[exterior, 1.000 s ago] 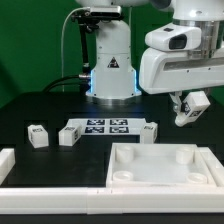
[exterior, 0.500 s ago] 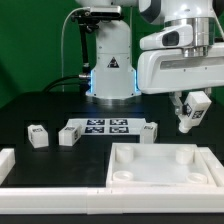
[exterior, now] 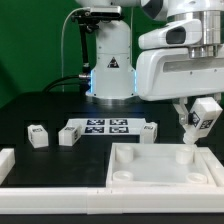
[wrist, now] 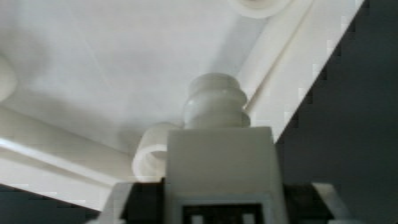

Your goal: Assemble one leg

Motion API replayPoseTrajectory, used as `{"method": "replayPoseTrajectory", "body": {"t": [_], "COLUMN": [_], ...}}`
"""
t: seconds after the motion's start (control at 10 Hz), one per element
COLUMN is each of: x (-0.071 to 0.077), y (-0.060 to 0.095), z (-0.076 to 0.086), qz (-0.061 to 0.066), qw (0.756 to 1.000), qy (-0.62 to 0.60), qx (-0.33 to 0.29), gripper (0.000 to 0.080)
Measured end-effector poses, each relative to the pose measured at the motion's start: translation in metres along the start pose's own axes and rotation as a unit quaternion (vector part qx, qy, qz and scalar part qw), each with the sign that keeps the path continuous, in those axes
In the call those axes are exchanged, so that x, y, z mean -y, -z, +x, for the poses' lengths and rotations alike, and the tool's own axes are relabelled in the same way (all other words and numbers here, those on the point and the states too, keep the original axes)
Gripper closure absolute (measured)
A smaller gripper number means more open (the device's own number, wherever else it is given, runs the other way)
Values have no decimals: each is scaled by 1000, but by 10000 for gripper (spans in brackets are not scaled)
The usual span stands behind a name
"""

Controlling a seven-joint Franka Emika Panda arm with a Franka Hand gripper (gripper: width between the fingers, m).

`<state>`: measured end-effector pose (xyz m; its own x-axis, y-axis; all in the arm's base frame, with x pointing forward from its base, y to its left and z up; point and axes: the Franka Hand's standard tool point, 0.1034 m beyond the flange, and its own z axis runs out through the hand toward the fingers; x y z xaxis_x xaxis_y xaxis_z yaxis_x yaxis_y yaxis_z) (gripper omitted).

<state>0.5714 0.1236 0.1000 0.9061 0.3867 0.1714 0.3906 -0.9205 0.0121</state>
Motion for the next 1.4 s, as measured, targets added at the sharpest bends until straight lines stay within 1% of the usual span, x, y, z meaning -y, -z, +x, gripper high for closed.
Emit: {"method": "replayPoseTrajectory", "body": {"t": [0.1, 0.2, 0.3, 0.4, 0.5, 0.6, 0.7, 0.8, 0.9, 1.1, 1.2, 1.4], "x": [-2, -1, -2, -13, -17, -20, -26, -28, -31, -35, -33, -23], "y": [0, -2, -1, -1, -10, -18, -22, -28, -34, -36, -36, -33], "z": [2, -1, 2, 20, 30, 36, 47, 52, 52, 51, 49, 45], "qz": [-5, -4, -5, -20, -29, -29, -30, -31, -31, -35, -35, -32], "qw": [1000, 1000, 1000, 994, 989, 988, 987, 987, 987, 986, 985, 986], "qy": [-1, -1, 1, 14, 16, 19, 19, 18, 17, 16, 15, 15], "qx": [-26, -21, -28, -103, -147, -150, -155, -156, -155, -165, -167, -164], "gripper": [511, 511, 511, 511, 511, 510, 510, 509, 509, 509, 509, 509]}}
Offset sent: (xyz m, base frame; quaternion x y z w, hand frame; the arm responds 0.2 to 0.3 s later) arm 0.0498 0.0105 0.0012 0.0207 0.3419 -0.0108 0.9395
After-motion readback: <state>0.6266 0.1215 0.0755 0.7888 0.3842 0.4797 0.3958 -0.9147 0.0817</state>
